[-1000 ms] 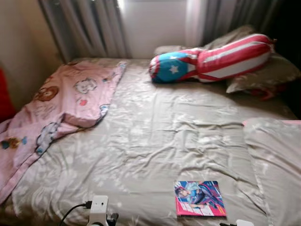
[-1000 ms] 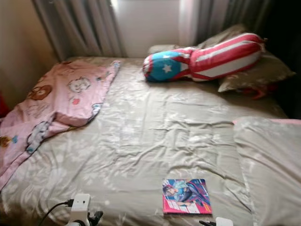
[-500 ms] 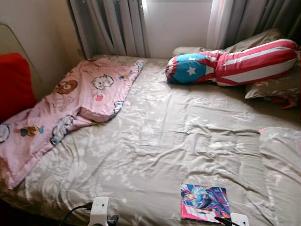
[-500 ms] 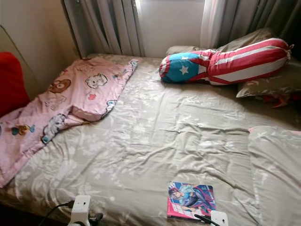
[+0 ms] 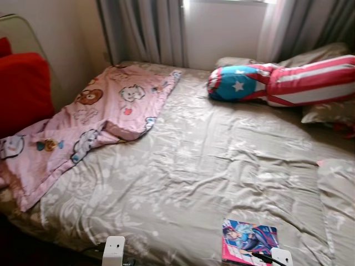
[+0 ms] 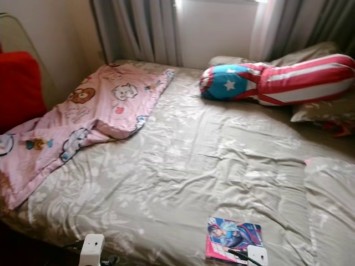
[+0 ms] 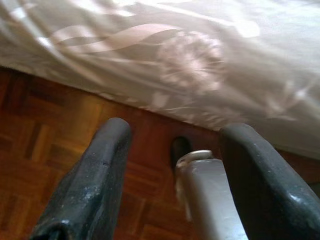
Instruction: Clean up the room
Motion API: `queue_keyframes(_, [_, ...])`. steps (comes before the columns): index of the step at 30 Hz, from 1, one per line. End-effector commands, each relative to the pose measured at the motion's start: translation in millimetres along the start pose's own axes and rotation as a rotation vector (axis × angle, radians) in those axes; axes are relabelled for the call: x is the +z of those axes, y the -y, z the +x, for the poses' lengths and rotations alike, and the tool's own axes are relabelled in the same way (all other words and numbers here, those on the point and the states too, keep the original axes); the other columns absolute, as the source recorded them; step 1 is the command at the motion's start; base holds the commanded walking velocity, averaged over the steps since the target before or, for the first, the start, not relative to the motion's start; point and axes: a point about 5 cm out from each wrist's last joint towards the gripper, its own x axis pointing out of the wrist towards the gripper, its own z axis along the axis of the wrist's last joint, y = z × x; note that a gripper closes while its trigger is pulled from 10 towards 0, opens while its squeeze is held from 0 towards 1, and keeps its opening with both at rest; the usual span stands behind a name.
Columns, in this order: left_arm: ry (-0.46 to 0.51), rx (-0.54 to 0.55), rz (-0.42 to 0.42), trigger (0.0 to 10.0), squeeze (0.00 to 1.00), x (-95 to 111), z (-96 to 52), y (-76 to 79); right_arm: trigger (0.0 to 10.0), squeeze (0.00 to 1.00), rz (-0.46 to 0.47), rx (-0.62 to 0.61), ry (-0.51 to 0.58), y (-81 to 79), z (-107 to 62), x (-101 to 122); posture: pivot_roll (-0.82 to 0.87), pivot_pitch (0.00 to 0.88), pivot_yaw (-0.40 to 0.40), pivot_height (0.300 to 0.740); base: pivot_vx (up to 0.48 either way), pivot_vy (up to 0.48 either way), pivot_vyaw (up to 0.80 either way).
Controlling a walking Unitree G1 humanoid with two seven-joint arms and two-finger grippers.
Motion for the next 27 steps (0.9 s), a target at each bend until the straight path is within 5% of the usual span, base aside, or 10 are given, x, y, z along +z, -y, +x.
queue_keyframes(1, [-0.001, 0.001, -0.004, 10.0, 0.00, 0.1, 0.1, 0.4, 10.0, 0.00, 0.000, -0.009, -0.023, 3.4, -1.7, -7.3, -0.07, 0.000, -0.015, 0.740, 0.000, 0.337, 0.00])
queue_keyframes(27, [-0.035, 0.014, -0.008, 10.0, 0.00, -8.7, -2.1, -5.1, 10.0, 0.00, -0.014, 0.007, -0.022, 3.1, -1.6, -6.7, -0.06, 0.000, -0.018, 0.740, 0.000, 0.333, 0.00])
